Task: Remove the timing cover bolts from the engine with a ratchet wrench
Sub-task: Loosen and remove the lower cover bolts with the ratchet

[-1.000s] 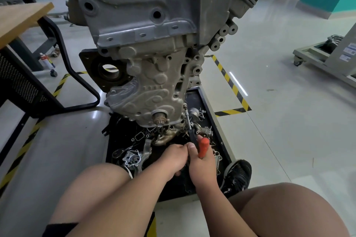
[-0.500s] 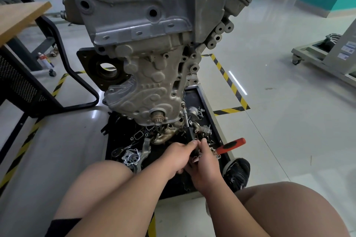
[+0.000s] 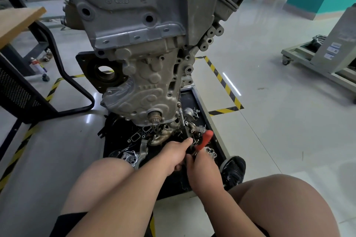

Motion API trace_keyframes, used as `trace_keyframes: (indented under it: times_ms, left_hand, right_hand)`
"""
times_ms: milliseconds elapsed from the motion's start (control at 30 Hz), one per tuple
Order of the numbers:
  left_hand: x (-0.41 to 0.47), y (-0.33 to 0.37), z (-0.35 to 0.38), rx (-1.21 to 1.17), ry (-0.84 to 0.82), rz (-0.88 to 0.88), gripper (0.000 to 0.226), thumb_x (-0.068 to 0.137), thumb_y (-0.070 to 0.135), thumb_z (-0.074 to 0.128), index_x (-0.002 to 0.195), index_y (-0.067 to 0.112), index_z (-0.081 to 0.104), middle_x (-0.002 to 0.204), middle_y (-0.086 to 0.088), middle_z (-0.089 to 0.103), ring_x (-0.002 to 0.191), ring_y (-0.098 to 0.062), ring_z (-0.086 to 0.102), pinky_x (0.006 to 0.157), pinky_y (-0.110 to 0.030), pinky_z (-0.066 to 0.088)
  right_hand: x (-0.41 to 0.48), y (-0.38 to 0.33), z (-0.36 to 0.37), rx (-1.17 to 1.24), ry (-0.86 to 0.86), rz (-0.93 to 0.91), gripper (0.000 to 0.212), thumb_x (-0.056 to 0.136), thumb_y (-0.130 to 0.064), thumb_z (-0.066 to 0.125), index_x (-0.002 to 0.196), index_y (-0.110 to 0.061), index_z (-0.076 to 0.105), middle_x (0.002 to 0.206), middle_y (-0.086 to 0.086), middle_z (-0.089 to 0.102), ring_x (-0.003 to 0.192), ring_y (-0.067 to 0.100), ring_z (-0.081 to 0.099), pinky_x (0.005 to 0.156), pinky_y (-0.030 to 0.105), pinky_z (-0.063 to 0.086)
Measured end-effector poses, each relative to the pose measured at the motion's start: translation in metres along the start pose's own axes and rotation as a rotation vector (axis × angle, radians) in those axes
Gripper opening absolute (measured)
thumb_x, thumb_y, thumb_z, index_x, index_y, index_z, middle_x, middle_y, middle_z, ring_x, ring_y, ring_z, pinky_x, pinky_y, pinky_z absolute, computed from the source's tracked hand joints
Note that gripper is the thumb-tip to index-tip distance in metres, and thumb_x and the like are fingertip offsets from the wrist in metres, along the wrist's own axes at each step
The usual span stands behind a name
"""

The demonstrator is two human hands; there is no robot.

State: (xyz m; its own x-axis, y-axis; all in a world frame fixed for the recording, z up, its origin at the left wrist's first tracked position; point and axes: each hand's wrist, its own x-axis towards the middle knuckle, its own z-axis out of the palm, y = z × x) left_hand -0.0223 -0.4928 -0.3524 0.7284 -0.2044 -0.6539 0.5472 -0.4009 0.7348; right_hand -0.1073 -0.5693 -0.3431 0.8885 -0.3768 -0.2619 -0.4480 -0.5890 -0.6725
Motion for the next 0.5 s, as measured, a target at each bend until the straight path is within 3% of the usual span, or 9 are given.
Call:
trace_keyframes:
  times_ms: [67,233,367,500]
  left_hand:
    - [0.000,-0.001,-0.001,0.025,0.013,0.000,0.038,0.094,0.050,0.053,0.072,0.019,0.058,0.042,0.006,0.045,0.037,-0.011,0.036,0.041,-0.017,0.027]
    - [0.004,-0.005,-0.001,0.022,-0.020,0.023,0.040,0.094,0.049,0.053,0.070,0.019,0.058,0.051,0.002,0.044,0.043,-0.015,0.037,0.045,-0.020,0.027]
    - [0.007,-0.004,0.001,0.029,-0.023,0.037,0.039,0.094,0.048,0.053,0.074,0.016,0.062,0.054,0.001,0.045,0.046,-0.015,0.037,0.046,-0.022,0.027]
    - [0.010,-0.005,-0.001,0.050,0.033,0.084,0.036,0.090,0.048,0.061,0.081,0.013,0.065,0.056,0.002,0.047,0.052,-0.017,0.043,0.045,-0.020,0.028]
  right_hand:
    - [0.000,-0.002,0.006,0.054,0.002,-0.010,0.020,0.101,-0.036,0.040,0.115,-0.024,0.046,0.091,-0.001,0.061,0.076,0.016,0.056,0.061,0.030,0.038]
    - [0.004,-0.005,0.015,0.533,0.024,0.169,0.027,0.104,-0.032,0.033,0.106,-0.017,0.055,0.082,0.006,0.068,0.063,0.018,0.064,0.060,0.035,0.052]
    - [0.007,-0.003,0.019,0.627,0.034,0.222,0.030,0.104,-0.035,0.033,0.101,-0.016,0.056,0.080,0.007,0.068,0.062,0.022,0.062,0.064,0.039,0.056]
    - [0.007,-0.002,0.012,0.868,-0.014,0.325,0.030,0.104,-0.033,0.036,0.094,-0.014,0.056,0.050,-0.004,0.062,0.037,0.011,0.055,0.037,0.020,0.041]
